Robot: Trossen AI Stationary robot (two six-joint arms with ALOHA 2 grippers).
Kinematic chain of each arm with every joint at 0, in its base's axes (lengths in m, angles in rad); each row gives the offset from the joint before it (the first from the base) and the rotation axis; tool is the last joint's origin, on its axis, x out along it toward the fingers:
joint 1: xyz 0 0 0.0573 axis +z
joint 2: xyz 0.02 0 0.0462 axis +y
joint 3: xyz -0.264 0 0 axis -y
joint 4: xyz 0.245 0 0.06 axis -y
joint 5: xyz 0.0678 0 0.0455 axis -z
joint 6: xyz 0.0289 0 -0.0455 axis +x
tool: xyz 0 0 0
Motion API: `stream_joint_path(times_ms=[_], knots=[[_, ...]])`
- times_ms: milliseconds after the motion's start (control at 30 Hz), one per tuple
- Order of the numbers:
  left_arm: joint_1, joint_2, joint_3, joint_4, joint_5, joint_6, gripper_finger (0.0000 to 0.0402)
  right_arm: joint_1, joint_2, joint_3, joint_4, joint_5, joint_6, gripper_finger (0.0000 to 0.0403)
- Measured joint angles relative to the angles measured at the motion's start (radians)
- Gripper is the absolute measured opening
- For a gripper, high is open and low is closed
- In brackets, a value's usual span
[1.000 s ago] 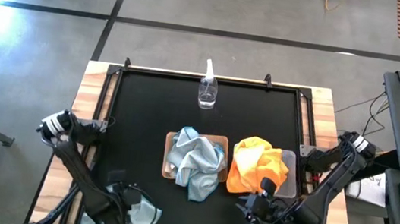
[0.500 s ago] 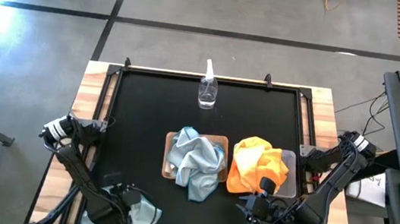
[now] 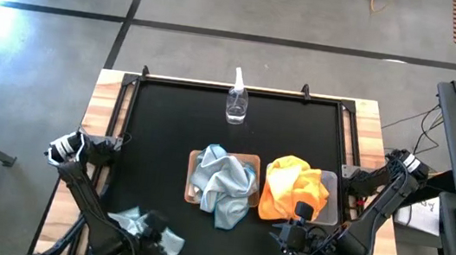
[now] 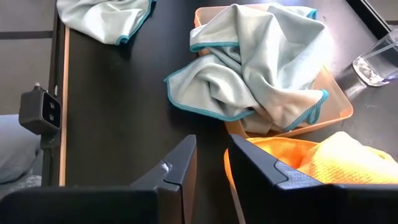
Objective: Sort microfiber towel by color & place in baskets
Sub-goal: Put the blue towel into the orange bin
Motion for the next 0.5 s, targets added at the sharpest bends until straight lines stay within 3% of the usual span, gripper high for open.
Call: stream_joint_path(times_ms=[167,500], knots=[[0.001,0.0,0.066,0.083,-0.004,0.232,0.0113,0.0,0.0,0.0,0.0,0.0,-0.008,0.0088],[0.005,0.0,0.019,0.106,0.014,0.256,0.0113,0.0,0.0,0.0,0.0,0.0,-0.037,0.0081]])
